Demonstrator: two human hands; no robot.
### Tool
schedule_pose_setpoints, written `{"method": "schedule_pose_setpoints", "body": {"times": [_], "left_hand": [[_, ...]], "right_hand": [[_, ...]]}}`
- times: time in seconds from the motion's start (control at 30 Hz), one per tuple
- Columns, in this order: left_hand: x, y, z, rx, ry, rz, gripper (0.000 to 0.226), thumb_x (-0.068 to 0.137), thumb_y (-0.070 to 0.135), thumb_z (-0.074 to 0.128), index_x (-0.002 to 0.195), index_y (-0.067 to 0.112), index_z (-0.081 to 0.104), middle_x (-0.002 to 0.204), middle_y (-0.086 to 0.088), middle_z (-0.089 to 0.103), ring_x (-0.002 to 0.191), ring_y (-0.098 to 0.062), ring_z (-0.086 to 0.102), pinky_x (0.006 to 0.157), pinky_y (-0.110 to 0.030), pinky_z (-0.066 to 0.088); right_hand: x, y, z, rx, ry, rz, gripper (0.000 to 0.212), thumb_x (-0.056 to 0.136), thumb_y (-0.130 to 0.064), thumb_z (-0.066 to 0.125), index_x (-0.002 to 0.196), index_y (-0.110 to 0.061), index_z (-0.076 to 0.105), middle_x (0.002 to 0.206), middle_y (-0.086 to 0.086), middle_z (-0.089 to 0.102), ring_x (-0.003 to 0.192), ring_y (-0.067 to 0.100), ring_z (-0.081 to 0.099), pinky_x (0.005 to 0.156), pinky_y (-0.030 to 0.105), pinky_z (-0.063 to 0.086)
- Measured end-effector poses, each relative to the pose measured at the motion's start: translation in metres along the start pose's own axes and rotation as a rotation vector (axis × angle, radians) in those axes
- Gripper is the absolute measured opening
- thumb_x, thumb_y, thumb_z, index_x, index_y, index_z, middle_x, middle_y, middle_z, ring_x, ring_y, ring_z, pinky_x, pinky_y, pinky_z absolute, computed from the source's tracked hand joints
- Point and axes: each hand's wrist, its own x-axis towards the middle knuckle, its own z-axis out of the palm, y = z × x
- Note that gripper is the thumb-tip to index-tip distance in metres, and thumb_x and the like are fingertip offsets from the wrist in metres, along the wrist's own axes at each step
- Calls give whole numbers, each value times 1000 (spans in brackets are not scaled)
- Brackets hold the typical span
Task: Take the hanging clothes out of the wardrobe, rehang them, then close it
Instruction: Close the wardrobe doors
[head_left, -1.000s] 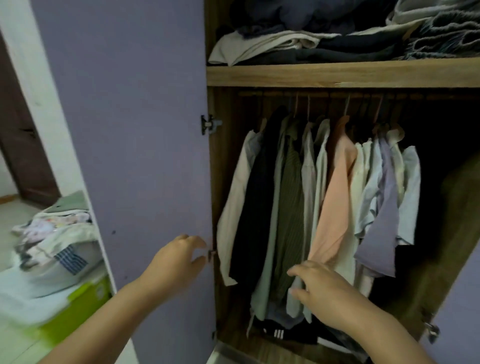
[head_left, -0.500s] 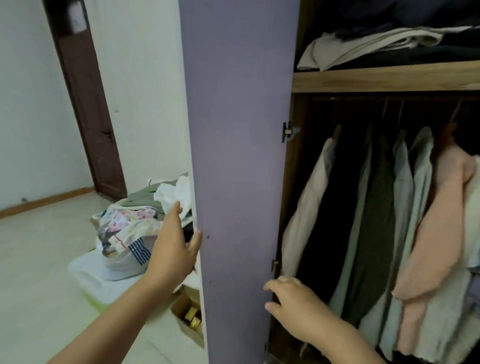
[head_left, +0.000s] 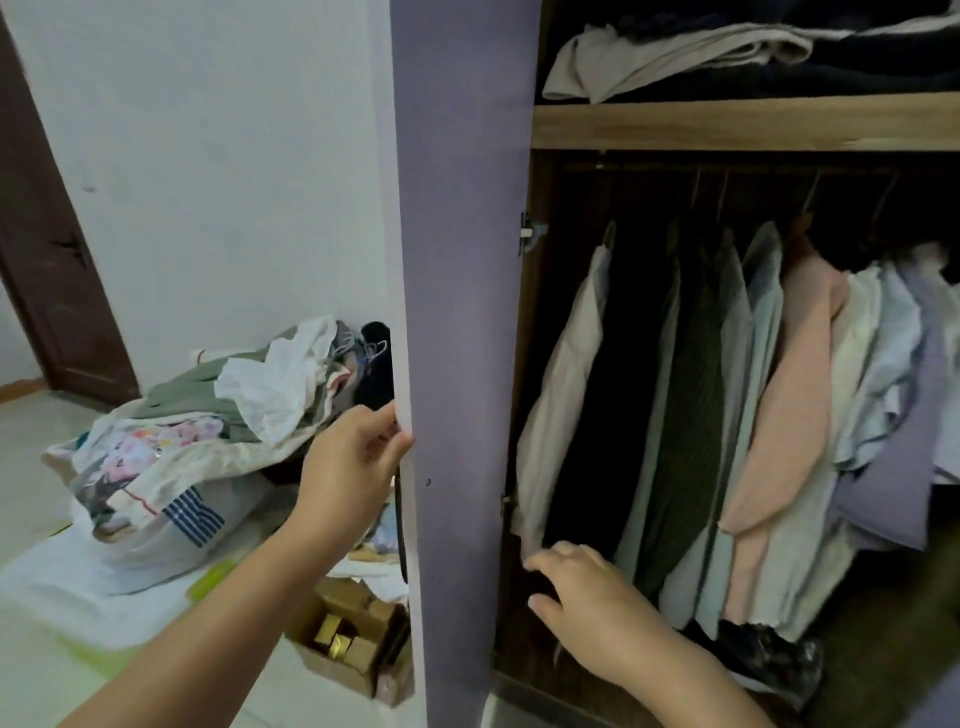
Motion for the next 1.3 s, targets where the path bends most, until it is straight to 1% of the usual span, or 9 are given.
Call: {"method": "schedule_pose_setpoints", "body": {"times": [0.13,0.2,0.33,0.47,0.63,0.73,0.8,1.03,1.3], "left_hand": [[-6,20,35,-80,-102,65,18,91,26,51,95,15,66,72,-1,51,69,-13,49,66,-19,39],[-9,37,54,-130,-141,99,29,89,27,56,115,17,63,82,3,53,77,-8,50,70,-12,37],[-11,74,95,-240,-209,95,67,85,30,63,143,19,33,134,1,44,120,-12,45,102,-27,38],[-3,108,131,-275,-266,109,79,87,31,61,148,14,14,153,1,21,139,-12,22,113,-24,21],[7,139,177,-269,-299,63,74,87,39,56,140,2,19,145,-18,27,134,-31,32,108,-49,36],[9,163,202,-281,-250,40,84,91,34,53,149,10,-1,158,-5,0,145,-17,5,116,-32,16],[13,179,220,-272,-191,44,83,92,33,53,149,12,-3,158,-5,-3,145,-17,2,115,-29,14],[46,216,282,-207,-57,21,80,84,25,67,143,1,18,157,-11,-8,146,-28,1,116,-42,22],[81,241,337,-212,-1,30,90,87,17,63,149,16,-2,156,-12,-12,145,-28,-7,118,-42,13]], "right_hand": [[-20,24,-7,20,11,111,42,98,-28,45,140,-27,39,138,-6,42,128,13,36,107,30,35],[-33,40,-13,21,18,161,42,98,-28,44,140,-27,38,139,-6,41,129,13,35,107,29,33],[-62,81,-23,31,48,249,41,98,-28,44,139,-26,41,136,-5,43,128,13,37,104,27,34],[-83,123,-32,35,93,317,38,97,-29,46,135,-27,45,131,-6,47,123,12,41,100,25,36],[-98,166,-46,-1,138,385,35,95,-29,47,130,-25,50,128,-4,50,119,14,43,100,28,39],[-103,192,-58,-4,148,398,34,95,-29,48,129,-25,50,128,-3,50,119,14,44,99,28,39],[-104,210,-67,2,159,390,35,96,-29,48,131,-26,49,129,-4,49,120,14,43,98,25,38],[-107,270,-92,-4,162,378,32,96,-28,46,128,-24,50,127,-4,48,118,13,42,94,24,38],[-106,316,-113,-2,173,370,38,97,-28,44,135,-24,43,132,-3,45,123,15,39,97,26,36]]}}
